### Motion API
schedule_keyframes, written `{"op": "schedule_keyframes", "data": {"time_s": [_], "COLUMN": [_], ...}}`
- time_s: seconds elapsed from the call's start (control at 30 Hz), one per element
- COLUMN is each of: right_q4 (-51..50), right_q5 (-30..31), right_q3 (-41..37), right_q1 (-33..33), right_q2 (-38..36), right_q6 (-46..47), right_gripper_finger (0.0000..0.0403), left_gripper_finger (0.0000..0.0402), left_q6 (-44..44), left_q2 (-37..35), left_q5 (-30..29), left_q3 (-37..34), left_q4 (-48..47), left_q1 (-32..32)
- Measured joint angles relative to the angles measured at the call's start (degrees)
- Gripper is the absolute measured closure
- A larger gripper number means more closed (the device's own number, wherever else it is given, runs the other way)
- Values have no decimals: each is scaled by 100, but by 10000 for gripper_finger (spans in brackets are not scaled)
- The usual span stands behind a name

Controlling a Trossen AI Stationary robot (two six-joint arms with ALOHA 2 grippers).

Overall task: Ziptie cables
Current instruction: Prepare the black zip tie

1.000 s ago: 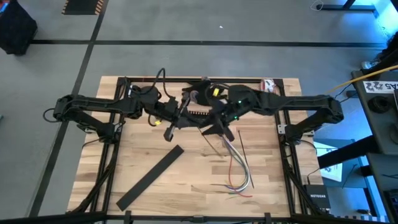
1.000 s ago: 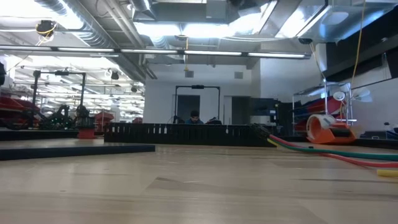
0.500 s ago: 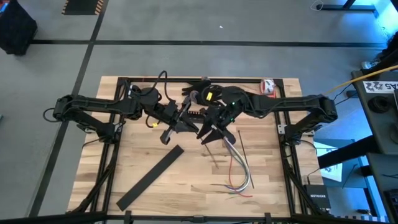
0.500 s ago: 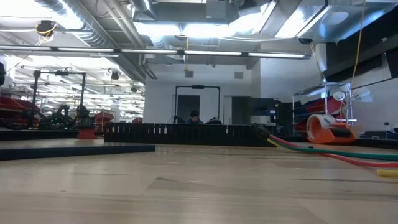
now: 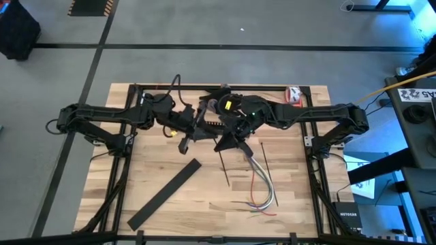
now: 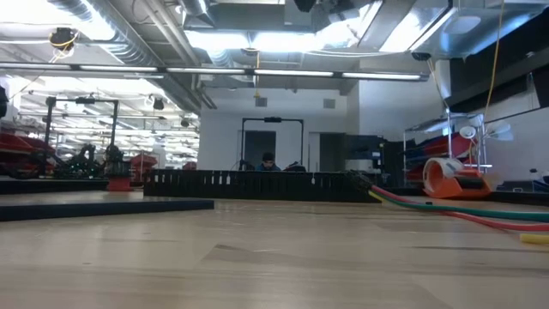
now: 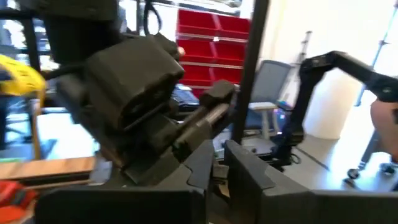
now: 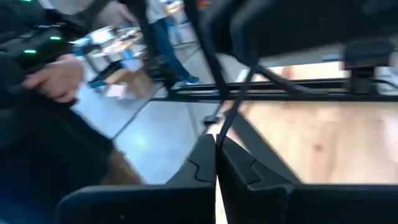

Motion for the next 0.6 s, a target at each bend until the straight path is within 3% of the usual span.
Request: {"op": "schedule_keyframes", "data": {"time_s": [0.17, 0.4, 0.5, 0.6], "right_q4": [-999, -1596, -1564, -1467], "right_q5": [979, 3094, 3200, 2660], "right_q3": [204, 785, 857, 863], "right_q1": [-152, -546, -804, -1052], "right_q2": [-247, -514, -509, -435], "right_q6": [-347, -545, -229, 244], "right_gripper_finger": [401, 401, 402, 402], "left_gripper_finger": [320, 304, 310, 316], "left_q6": [391, 830, 1128, 1747], "left_q2": [-671, -1369, -1306, -1032], "left_q5": [-478, -1630, -2040, -2303], "left_q3": [0, 9, 7, 0], "left_q4": [-1046, -2834, -3439, -3593], "left_q1": [181, 61, -163, -446]}}
